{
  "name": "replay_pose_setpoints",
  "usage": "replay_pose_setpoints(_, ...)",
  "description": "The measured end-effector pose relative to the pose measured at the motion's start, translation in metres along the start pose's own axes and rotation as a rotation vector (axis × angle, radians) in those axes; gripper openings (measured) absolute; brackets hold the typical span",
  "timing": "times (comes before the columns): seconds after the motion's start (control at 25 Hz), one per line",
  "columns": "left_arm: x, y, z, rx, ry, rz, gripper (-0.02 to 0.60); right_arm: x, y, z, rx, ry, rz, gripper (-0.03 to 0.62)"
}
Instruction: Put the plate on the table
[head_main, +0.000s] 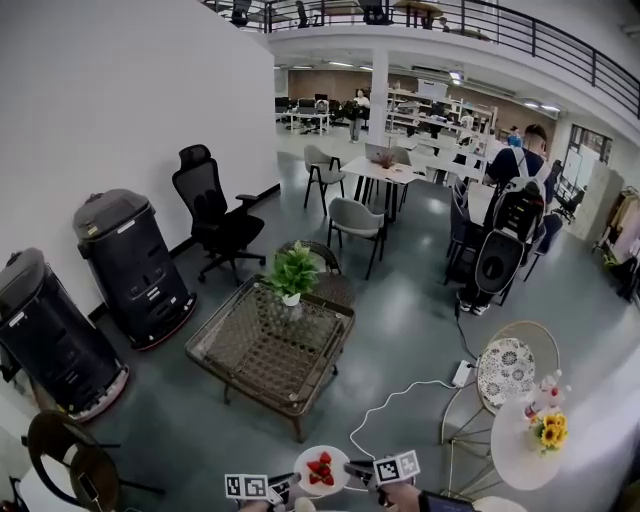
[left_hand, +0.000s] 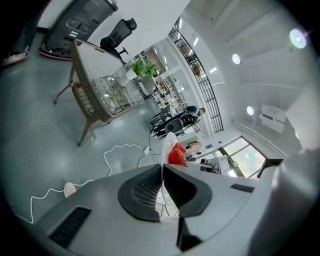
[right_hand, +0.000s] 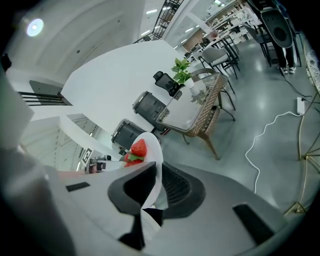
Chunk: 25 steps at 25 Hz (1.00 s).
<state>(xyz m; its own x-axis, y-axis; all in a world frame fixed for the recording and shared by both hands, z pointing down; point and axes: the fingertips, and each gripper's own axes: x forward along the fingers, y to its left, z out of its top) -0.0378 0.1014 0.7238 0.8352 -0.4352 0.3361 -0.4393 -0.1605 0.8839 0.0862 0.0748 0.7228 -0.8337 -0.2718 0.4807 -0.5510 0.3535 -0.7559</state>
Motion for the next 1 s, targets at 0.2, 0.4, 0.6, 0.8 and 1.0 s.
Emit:
replay_pose_setpoints(0.2, -0.031, 0.01, 0.044, 0.033, -0.038, 0.021, 0.02, 0.034, 0.024, 0.037, -0.067, 0.003, -0.016, 0.029)
replay_pose_setpoints(0.4, -0.06, 0.018, 0.071, 0.014, -0.1, 0.042, 0.017, 0.068, 0.041, 0.058, -0.109, 0.035, 0.002, 0.029)
replay_pose_setpoints(0.6, -0.075, 0.037, 0.089, -0.004, -0.149, 0.053, 0.017, 0.098, 0.047, 0.07, -0.133, 0.068, 0.023, 0.029)
replay_pose_setpoints(0.8, -0.081, 0.05, 0.104, -0.037, -0.178, 0.071, 0.015, 0.122, 0.045, 0.082, -0.124, 0.103, 0.04, 0.029)
replay_pose_setpoints(1.0, -0.077, 0.066, 0.132, -0.044, -0.186, 0.092, 0.015, 0.147, 0.033, 0.104, -0.118, 0.119, 0.066, 0.029)
